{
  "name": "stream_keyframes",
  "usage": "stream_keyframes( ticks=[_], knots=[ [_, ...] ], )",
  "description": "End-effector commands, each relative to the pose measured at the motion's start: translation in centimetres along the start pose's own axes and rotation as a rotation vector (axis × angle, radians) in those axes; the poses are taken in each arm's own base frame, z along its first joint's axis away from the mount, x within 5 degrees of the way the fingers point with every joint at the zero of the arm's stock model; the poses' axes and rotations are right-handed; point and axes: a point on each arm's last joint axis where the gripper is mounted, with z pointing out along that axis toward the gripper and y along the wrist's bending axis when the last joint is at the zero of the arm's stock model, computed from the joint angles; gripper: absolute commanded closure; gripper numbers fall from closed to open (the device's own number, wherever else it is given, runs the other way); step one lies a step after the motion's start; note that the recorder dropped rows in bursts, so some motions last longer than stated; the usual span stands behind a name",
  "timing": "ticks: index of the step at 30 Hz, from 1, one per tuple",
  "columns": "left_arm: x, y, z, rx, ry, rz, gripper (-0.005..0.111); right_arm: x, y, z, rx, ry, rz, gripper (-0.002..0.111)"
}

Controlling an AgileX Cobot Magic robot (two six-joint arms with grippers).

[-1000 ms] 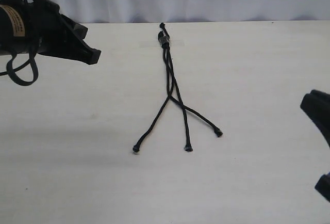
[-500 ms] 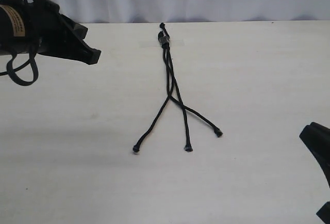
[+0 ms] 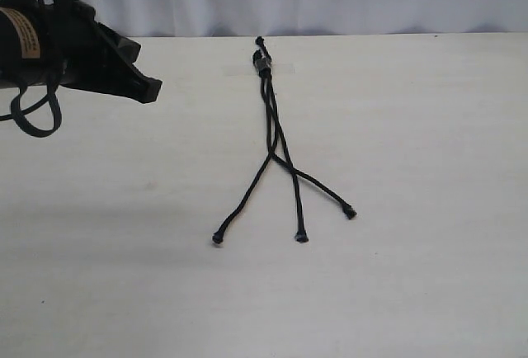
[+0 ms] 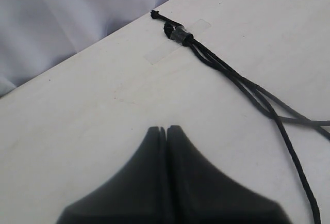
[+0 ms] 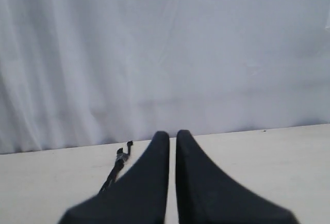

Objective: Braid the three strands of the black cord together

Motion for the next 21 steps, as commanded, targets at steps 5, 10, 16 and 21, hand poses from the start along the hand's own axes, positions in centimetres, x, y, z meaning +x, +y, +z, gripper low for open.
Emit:
stream_keyframes(
  ticks=[5, 10, 16, 21],
  knots=[
    [0.0, 0.0, -0.2, 0.002, -0.013, -0.009, 0.107, 1.1, -0.3, -0.1, 0.036, 0.117, -0.179, 0.104],
    [0.0, 0.0, -0.2, 0.002, -0.013, -0.009, 0.107, 1.6, -0.3, -0.2, 0.029, 0.171, -0.198, 0.104],
    [0.0, 0.0, -0.2, 0.002, -0.013, -0.009, 0.107, 1.6, -0.3, -0.2, 0.029, 0.167, -0.191, 0.104],
    [0.0, 0.0, -0.2, 0.002, -0.013, -0.009, 0.107, 1.6, -0.3, -0.2, 0.029, 0.167, -0.191, 0.104]
  ],
)
